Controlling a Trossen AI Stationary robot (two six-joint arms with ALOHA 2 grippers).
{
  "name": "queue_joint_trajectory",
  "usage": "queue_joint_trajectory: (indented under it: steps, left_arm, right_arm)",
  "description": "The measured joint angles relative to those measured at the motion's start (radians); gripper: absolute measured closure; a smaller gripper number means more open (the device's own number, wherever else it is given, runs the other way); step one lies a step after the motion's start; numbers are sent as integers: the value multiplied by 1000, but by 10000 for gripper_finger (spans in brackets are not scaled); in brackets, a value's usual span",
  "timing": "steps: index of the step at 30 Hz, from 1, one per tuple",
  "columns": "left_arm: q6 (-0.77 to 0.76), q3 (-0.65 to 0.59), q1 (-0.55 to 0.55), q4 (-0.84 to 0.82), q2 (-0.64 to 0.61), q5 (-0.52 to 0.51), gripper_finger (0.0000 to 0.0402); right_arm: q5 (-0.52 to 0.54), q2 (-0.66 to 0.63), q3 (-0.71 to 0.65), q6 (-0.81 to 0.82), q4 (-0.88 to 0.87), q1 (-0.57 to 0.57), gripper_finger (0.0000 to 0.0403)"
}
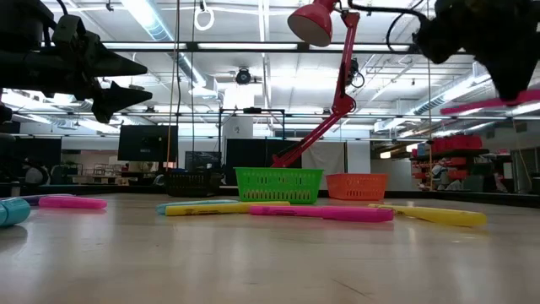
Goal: Pick & Place Markers
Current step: Put the pink pen into the black basket
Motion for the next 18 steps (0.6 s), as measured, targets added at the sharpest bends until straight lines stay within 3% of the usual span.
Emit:
queue_joint_trajectory:
  steps: [6,13,18]
  left_arm:
    - [0,0,0,0,0,0,106]
    - [0,0,0,0,0,0,106]
    - [0,0,0,0,0,0,106]
  right_arm:
    - [-2,-8,87,-15,-113,0,389]
    - [2,-9,102,-33,-128,-4,389]
    - [109,-8,107,-86,-92,-21,389]
